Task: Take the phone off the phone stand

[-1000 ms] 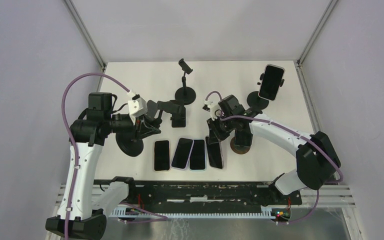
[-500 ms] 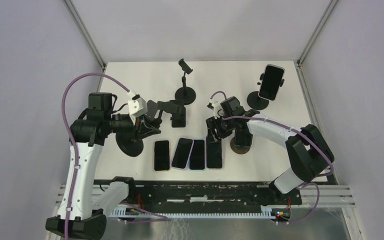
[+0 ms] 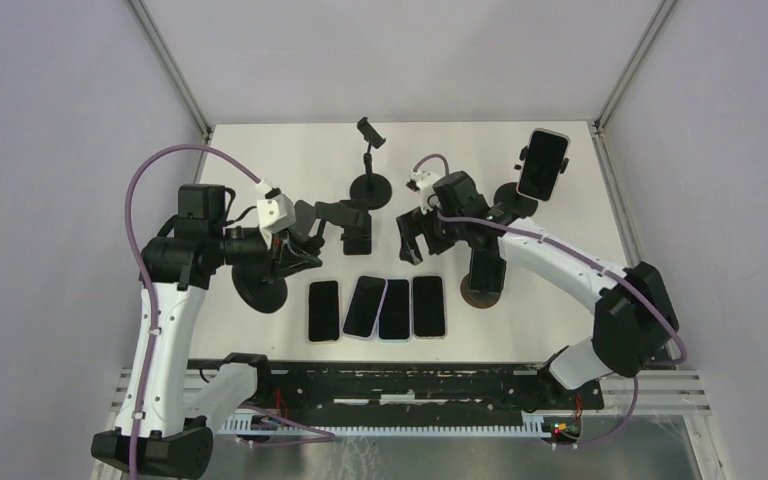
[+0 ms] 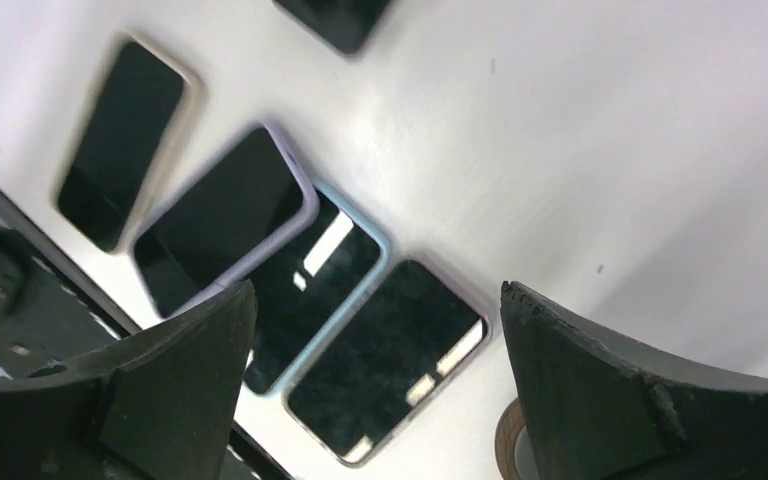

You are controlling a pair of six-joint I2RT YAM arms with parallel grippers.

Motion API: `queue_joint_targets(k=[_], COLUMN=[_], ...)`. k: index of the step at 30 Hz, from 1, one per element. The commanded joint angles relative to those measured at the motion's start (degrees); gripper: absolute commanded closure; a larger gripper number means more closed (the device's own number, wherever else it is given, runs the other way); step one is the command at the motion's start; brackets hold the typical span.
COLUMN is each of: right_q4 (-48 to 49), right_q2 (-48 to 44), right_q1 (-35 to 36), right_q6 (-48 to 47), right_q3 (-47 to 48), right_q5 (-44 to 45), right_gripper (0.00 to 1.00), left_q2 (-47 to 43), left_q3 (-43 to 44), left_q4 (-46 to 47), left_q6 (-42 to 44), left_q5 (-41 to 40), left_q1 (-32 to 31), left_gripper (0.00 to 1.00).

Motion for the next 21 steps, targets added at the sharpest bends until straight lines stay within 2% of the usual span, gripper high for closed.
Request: queue_joint_targets(k=[1,7,12,16,21], right_q4=[-0.9,6.4,20.2,28.0,22.3], right_q2=[-7.0,-11.9,-14.3,-13.4,-7.9], right_q1=[-0.1,-0.6,-0.5,1.3,6.0], right_q6=[-0.6,3.8,12.3,18.1,14.9], right_q3=[9.9,16.1,12.9,12.4,17.8], right_q5=[-2.4,-22.9,-36.8,-40.1,-38.7], right_gripper=[0.02,0.02,0.02,0.02,0.02], left_q2=[-0.5,-1.9,-1.8,-0.5,-0.7], left_q3=[2.0,0.3,-2.1,-1.9,-1.7], left_q4=[0.7,0.4,-4.1,-8.6,-8.7], left_q6=[1.8,4.8,12.0,15.6,15.7], left_q5=[2.9,3.2,2.3,4.1,5.3], left_q1=[0.1,0.2,0.2,0.2,0.2], left_gripper=[0.98,0.98,0.97,0.97,0.97])
